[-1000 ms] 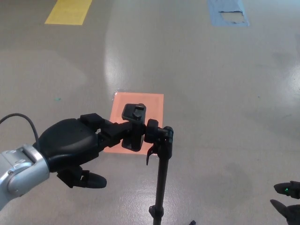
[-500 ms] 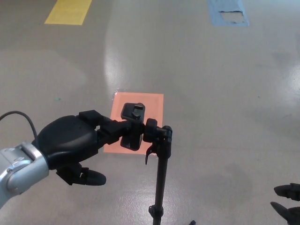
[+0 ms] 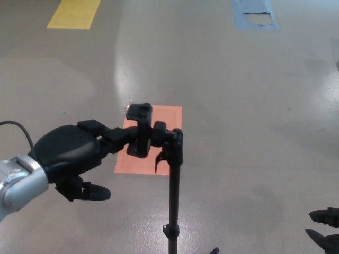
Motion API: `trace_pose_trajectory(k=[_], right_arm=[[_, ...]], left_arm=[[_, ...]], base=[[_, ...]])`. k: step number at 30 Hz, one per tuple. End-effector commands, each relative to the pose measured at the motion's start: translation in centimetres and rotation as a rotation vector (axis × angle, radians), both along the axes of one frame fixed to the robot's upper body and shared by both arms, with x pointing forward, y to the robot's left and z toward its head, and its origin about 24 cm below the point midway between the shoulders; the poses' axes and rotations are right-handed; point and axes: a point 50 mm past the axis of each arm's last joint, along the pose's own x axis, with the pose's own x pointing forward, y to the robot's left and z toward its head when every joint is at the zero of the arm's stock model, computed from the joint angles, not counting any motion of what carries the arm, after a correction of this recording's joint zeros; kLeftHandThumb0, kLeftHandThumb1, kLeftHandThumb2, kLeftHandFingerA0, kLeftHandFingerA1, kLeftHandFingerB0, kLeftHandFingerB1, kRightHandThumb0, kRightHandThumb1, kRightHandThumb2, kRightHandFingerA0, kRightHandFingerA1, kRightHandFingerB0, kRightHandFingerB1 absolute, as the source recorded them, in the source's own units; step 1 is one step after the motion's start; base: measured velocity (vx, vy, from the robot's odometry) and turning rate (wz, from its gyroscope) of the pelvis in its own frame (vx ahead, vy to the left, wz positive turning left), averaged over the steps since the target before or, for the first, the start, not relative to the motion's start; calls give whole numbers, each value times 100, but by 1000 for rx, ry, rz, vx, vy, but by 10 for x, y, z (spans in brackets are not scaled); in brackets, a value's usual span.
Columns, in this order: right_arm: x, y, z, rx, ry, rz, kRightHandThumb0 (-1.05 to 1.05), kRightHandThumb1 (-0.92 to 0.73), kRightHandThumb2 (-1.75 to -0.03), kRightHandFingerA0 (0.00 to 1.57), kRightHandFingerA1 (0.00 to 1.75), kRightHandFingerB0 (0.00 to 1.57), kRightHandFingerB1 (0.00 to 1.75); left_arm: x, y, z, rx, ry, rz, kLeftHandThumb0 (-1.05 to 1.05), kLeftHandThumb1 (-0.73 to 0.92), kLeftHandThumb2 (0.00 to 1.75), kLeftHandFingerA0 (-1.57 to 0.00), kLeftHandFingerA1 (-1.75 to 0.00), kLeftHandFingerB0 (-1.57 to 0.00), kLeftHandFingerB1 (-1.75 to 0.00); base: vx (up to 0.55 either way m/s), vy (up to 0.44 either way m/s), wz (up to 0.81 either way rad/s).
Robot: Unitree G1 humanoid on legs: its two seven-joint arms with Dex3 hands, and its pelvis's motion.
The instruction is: The robot uses its left hand to grab the top of a phone stand kept on the floor and tilt it upwards to adjust its angle
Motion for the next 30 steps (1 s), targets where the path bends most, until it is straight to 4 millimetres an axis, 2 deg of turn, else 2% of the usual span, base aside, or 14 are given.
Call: trace_pose_trajectory(k=[1,10,11,12,13,15,16,17,22,23,30], right_arm=[[-4,-7,0,-4,21,-15,-71,-71,-62,22,38,23,30],[-2,-7,1,-13,16,-15,-72,-74,-62,22,37,22,30],[-1,-7,2,-12,14,-17,-72,-74,-63,22,38,23,30],[-1,-7,2,-10,12,-18,-72,-74,-63,22,38,23,30],[-1,-7,2,-7,11,-19,-72,-72,-63,21,38,22,29],[-1,-7,3,-3,9,-19,-72,-72,-63,21,38,22,29],[-1,-7,2,-9,10,-17,-71,-74,-63,21,38,23,29],[-1,-7,2,-10,10,-17,-72,-73,-62,20,37,24,30],[-1,-7,2,-7,12,-21,-71,-74,-63,20,38,23,30],[-1,-7,2,-9,13,-21,-71,-74,-63,20,37,23,29],[-2,-9,2,-11,16,-19,-71,-74,-62,21,37,22,30]], left_arm=[[5,23,-11,37,49,129,-82,57,91,-16,-42,-3,-18],[13,42,-11,2,63,215,-82,57,92,-17,-43,-3,-19],[14,43,-8,-6,58,219,-80,69,62,-26,-31,-3,-21],[15,44,-7,-12,54,221,-80,69,62,-26,-31,-3,-21],[16,45,-4,-17,50,223,-87,60,93,-20,-44,-2,-13],[17,46,-2,-22,46,224,-87,60,93,-20,-44,-2,-13],[17,47,0,-32,43,233,-79,70,62,-27,-31,-3,-21],[17,47,1,-38,43,238,-80,57,91,-17,-43,-3,-18],[18,46,7,-65,42,242,-83,57,90,-18,-43,-3,-18],[18,46,8,-67,41,240,-77,67,62,-24,-31,-4,-21],[19,37,16,-78,4,195,-78,70,62,-25,-31,-4,-21]], base=[[0,0,0],[0,0,0],[0,0,0],[0,0,0],[0,0,0],[0,0,0],[0,0,0],[0,0,0],[0,0,0],[0,0,0],[0,0,0]])
